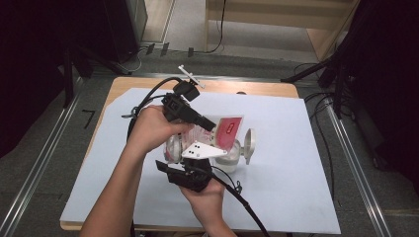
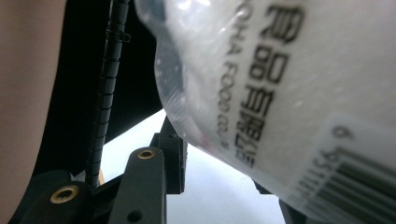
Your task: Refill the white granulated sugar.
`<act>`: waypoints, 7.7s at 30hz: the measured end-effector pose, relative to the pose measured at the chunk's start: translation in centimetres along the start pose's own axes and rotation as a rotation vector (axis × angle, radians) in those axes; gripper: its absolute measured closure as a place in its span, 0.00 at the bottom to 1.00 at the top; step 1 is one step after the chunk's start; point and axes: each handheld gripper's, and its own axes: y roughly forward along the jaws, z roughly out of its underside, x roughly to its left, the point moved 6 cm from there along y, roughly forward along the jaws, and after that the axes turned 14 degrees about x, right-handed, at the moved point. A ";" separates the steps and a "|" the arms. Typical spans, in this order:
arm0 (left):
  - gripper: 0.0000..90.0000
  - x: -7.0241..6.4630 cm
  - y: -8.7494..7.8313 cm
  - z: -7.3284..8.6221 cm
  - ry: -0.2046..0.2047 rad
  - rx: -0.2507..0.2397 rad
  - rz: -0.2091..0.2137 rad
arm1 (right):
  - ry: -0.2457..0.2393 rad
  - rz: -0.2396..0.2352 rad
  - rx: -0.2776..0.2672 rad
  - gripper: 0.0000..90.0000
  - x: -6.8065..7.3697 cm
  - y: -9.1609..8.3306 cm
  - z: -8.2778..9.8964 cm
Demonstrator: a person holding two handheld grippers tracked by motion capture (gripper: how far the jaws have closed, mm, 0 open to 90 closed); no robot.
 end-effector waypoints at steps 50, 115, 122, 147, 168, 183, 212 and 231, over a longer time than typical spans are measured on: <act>1.00 0.1 -0.4 0.1 -0.009 -0.037 -0.039 | -0.026 -0.013 0.017 0.70 -0.3 0.0 -0.2; 0.99 -0.2 -0.9 0.6 -0.023 -0.040 -0.057 | -0.004 -0.040 0.006 0.69 0.6 0.2 -0.7; 0.99 0.1 -0.8 0.7 -0.031 -0.036 -0.055 | -0.002 -0.041 0.000 0.69 0.5 0.5 -0.7; 0.99 0.1 -0.5 0.6 -0.025 -0.043 -0.060 | 0.000 -0.041 0.001 0.69 0.3 0.5 -0.4; 1.00 0.0 -0.4 0.4 -0.016 -0.048 -0.057 | -0.013 -0.029 0.004 0.70 0.0 0.3 -0.4; 0.99 -0.2 -0.4 0.3 -0.015 -0.054 -0.059 | -0.016 -0.024 -0.001 0.70 -0.1 0.2 -0.3; 0.98 -0.6 0.1 -0.3 -0.006 -0.080 -0.071 | -0.004 -0.014 -0.014 0.71 -0.8 -0.3 -0.2; 0.97 -0.7 0.2 -0.6 -0.006 -0.087 -0.071 | 0.004 -0.011 -0.020 0.71 -1.2 -0.5 -0.2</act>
